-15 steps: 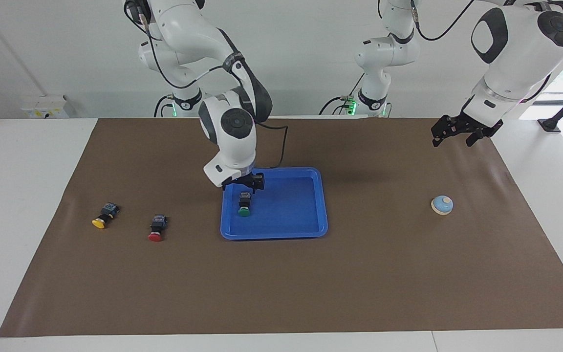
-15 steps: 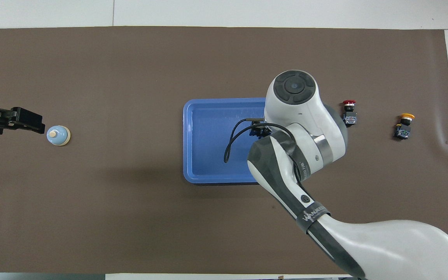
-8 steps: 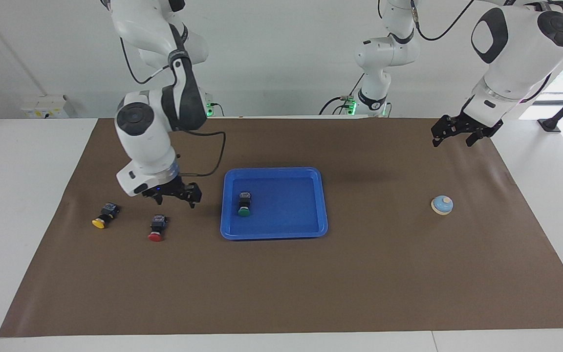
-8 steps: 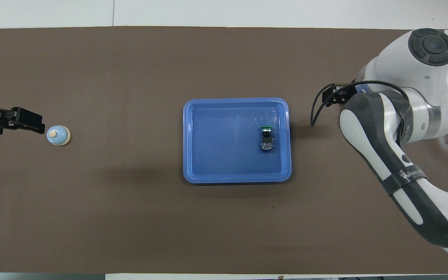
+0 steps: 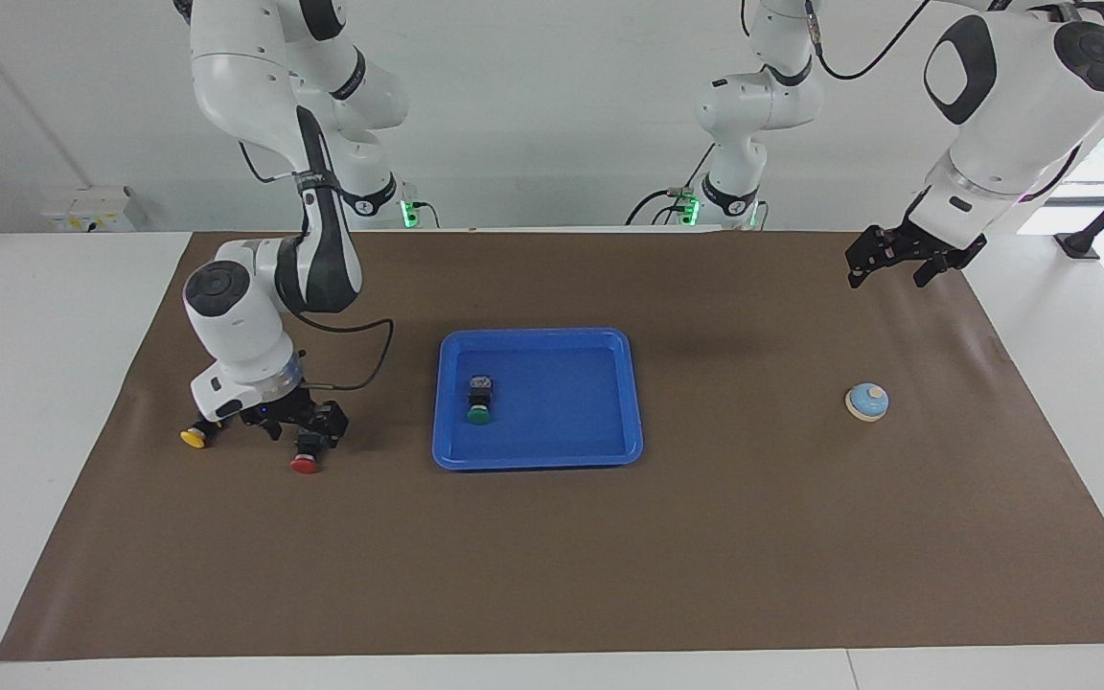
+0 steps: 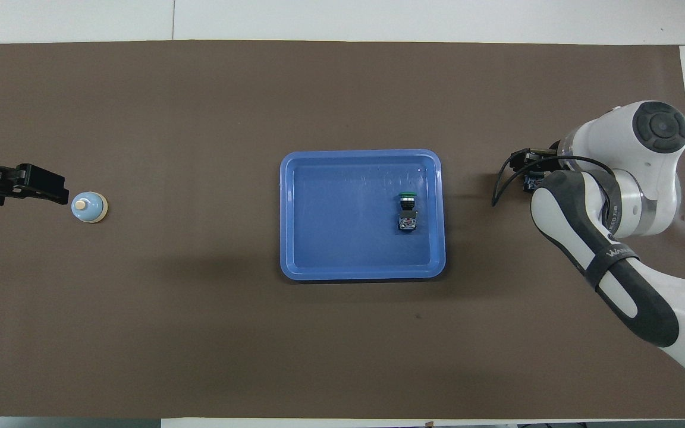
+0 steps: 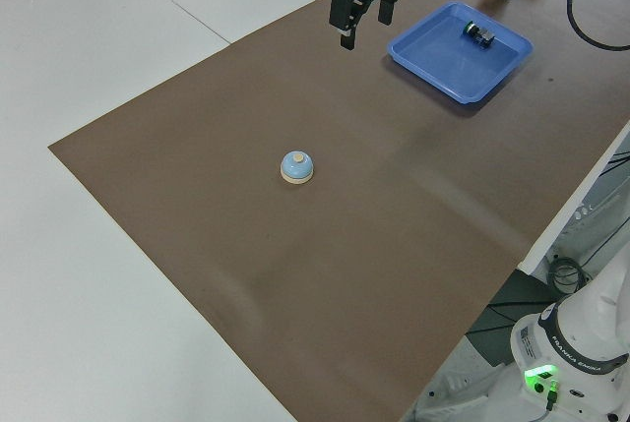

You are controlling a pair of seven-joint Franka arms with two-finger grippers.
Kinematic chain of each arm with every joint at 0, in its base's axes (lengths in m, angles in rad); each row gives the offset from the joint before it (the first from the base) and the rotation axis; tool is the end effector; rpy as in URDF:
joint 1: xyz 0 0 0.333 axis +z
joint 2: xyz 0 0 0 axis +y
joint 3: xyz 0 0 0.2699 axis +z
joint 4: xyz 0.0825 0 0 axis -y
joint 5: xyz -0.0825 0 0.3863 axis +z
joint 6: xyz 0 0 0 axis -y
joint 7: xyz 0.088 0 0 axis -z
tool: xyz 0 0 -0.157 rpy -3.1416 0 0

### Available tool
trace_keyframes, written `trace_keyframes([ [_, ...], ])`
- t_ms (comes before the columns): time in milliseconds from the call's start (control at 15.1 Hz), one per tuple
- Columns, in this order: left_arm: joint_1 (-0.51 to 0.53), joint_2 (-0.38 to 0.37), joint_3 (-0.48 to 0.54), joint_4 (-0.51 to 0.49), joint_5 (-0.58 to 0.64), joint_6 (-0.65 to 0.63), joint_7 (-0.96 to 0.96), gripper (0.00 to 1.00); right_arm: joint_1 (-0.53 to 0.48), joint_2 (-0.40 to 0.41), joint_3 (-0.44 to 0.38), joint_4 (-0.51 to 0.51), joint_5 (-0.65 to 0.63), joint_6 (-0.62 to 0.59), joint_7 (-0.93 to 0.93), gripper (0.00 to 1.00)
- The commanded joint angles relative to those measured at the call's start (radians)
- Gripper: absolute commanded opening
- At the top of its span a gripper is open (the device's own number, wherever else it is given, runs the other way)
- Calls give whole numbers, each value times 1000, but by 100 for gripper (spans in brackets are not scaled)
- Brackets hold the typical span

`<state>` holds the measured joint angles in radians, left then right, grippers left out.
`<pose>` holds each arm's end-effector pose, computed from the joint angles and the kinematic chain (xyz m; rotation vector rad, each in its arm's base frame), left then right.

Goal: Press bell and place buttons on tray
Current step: 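Grasp the red-topped button with the right gripper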

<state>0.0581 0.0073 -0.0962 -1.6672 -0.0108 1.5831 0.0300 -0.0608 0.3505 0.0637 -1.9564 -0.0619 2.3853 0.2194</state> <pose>0.5501 -0.0225 0.4800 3.1254 -0.1055 -0.1430 0.6120 -0.0006 0.2107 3.1130 -0.2776 0.1274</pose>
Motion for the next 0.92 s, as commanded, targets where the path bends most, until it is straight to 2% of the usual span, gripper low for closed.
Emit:
trace_keyframes([
  [0,-1,-10,4,0,0,-11,-9,100,-16,-4,13,-41,-3,55,-9,67],
  [132,-1,-10,4,1,0,-11,-9,100,-14,-5,13,-42,-3,52,-3,1],
  [396,-1,-10,4,1,0,-11,-9,100,-4,-7,13,-29,-3,17,-3,0],
  [528,-1,-10,4,1,0,-11,-9,100,18,-16,13,16,-3,-59,0,0],
  [858,-1,-10,4,1,0,-11,-9,100,189,8,13,316,-1,-432,148,0],
])
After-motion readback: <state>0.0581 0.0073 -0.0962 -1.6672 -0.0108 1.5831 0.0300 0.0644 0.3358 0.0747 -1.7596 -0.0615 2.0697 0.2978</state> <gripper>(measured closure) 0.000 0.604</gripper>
